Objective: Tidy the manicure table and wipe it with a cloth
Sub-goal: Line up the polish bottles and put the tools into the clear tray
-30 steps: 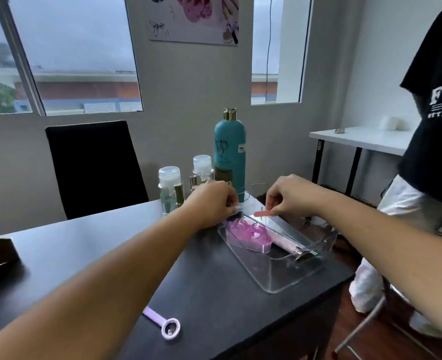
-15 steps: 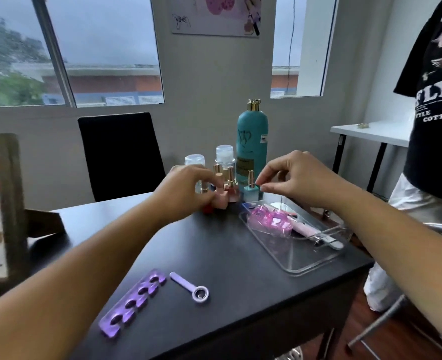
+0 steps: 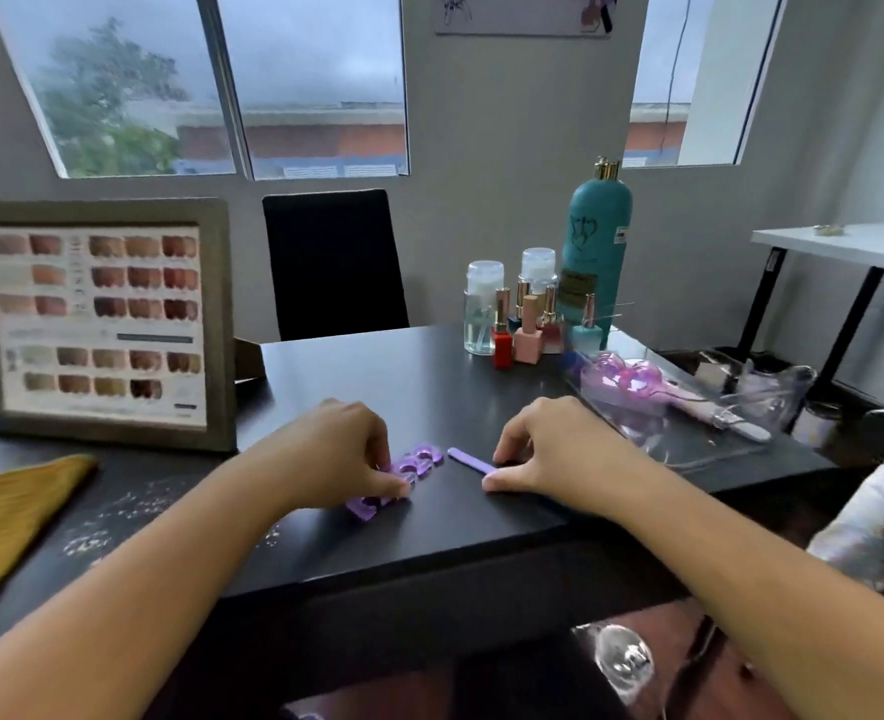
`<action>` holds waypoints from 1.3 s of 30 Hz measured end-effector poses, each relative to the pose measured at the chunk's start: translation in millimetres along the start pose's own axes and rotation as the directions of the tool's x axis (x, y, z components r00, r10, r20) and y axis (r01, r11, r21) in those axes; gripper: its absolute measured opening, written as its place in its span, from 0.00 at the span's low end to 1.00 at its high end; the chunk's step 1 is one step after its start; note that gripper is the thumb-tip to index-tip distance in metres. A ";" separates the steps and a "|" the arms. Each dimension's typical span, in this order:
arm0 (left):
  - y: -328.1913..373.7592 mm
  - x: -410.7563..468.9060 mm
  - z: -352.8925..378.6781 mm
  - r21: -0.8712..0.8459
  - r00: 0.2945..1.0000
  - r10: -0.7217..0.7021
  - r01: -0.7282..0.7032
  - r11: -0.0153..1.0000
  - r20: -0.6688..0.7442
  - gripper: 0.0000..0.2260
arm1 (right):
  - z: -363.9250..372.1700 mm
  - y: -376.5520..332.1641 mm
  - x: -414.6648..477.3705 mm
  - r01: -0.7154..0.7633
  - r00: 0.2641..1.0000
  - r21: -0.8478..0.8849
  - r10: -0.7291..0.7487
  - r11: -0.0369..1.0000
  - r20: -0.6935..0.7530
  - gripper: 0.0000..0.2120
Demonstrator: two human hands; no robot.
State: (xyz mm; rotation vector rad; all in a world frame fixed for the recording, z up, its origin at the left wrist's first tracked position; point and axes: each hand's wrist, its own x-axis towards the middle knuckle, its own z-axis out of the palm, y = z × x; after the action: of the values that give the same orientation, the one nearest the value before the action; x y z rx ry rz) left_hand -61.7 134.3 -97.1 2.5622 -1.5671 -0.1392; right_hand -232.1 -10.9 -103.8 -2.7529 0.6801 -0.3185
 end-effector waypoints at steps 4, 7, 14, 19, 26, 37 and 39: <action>4.1 0.6 2.1 0.000 1.000 0.011 -0.011 1.000 0.006 0.14 | 1.4 -8.2 2.1 -0.054 0.998 -0.011 0.054 0.998 0.028 0.07; 2.4 2.2 3.3 -0.123 1.000 0.015 -0.013 0.992 0.011 0.11 | -1.9 -6.7 5.1 -0.092 0.992 0.043 0.088 0.995 0.089 0.05; 2.9 13.1 -9.2 -0.435 0.998 0.048 -0.064 0.898 -0.048 0.04 | -28.4 3.2 0.9 -0.060 0.998 0.218 0.057 0.974 0.022 0.04; 30.6 42.9 -37.2 -0.510 0.954 0.048 -0.201 0.836 -0.298 0.03 | -100.0 41.0 -6.6 0.008 0.974 0.261 0.052 0.965 -0.222 0.05; 112.0 109.8 -52.5 -0.432 0.888 0.159 -0.358 0.828 -0.432 0.05 | -141.4 108.2 -11.6 -0.105 0.987 0.248 0.131 0.963 -0.090 0.02; 177.0 180.6 -12.9 -0.326 0.904 0.338 -0.412 0.851 -0.262 0.05 | -116.6 140.7 6.7 -0.112 0.962 0.102 0.083 0.988 0.261 0.07; 181.1 184.5 -8.8 -0.313 0.900 0.356 -0.424 0.850 -0.252 0.06 | -116.6 145.2 7.8 -0.103 0.967 0.115 0.073 0.988 0.244 0.06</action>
State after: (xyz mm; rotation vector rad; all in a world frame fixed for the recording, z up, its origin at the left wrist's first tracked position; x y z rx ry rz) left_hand -135.5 -110.9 -60.5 1.8782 -1.7621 -0.1254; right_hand -318.6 -163.6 -41.1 -2.5744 0.6902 -0.0077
